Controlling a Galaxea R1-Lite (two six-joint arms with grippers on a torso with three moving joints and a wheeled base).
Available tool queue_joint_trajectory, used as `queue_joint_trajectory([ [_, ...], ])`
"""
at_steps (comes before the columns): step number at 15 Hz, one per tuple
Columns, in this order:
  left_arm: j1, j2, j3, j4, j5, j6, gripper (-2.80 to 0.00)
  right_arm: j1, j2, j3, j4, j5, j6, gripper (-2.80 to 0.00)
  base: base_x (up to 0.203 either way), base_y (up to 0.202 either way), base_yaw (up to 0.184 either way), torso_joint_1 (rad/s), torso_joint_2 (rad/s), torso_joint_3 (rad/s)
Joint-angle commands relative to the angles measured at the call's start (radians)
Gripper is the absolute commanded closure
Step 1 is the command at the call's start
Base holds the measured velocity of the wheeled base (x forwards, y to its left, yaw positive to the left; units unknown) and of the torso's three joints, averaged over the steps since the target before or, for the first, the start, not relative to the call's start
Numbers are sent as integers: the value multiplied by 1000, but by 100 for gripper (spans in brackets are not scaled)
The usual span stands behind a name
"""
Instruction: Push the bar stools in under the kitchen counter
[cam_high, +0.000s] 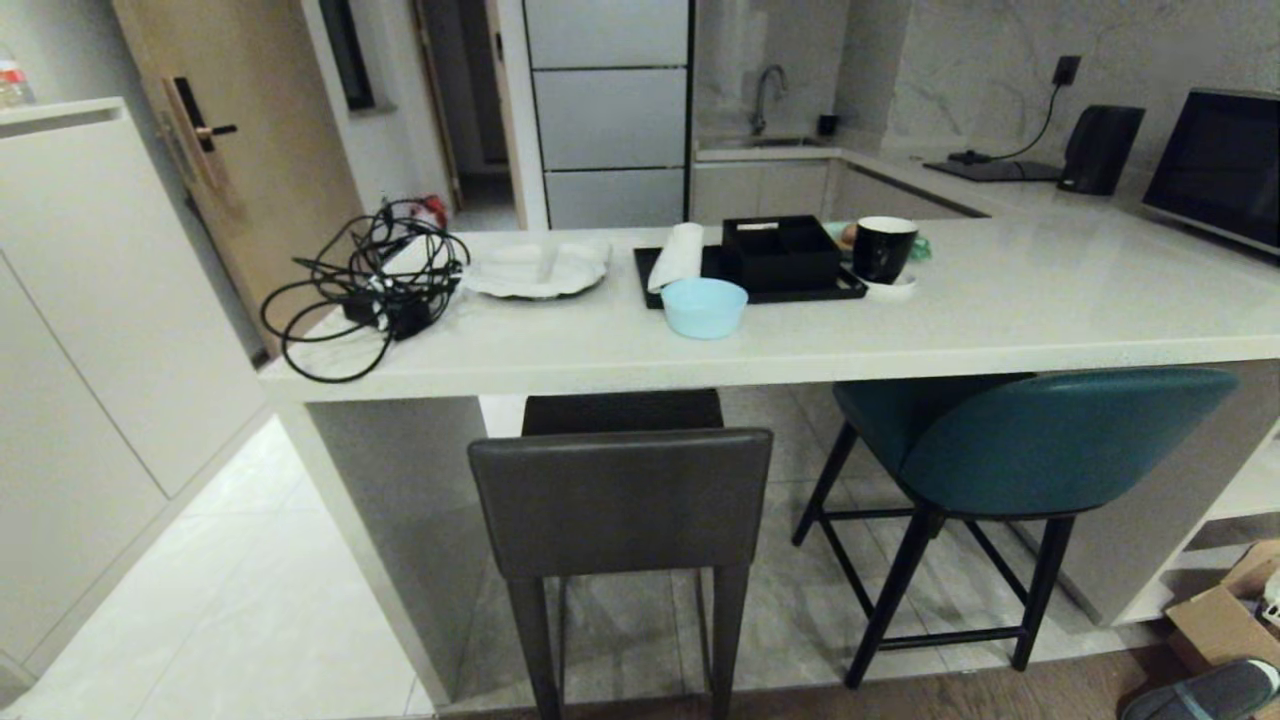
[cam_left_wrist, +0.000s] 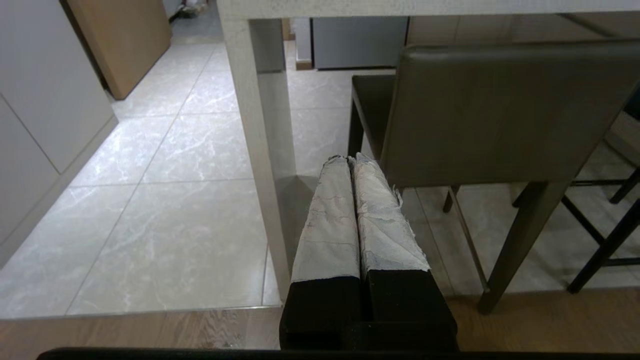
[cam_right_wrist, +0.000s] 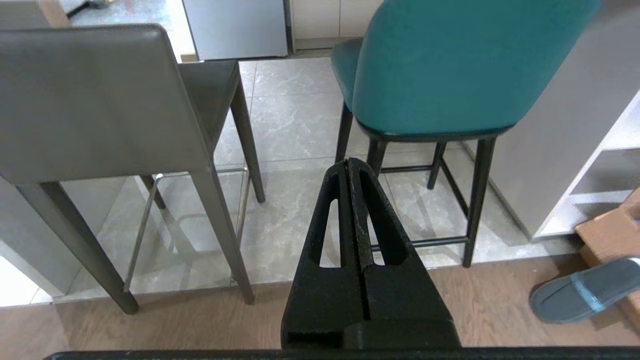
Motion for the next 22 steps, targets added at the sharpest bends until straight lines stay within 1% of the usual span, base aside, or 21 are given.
queue_joint_trajectory([
  [1,-1,0,17,0,0,1,0,0,1,0,0,0,-1,0,0,0,0,113,-226,-129],
  [5,-1,0,18,-1,13,-16,0,0,1,0,0,-1,-1,0,0,0,0,27,-55,-35],
  [11,-1,0,18,0,13,-15,0,0,1,0,0,-1,-1,0,0,-16,2,0,0,0],
  [22,-1,0,17,-1,13,-16,0,0,1,0,0,-1,1,0,0,-192,2,3,2,1],
])
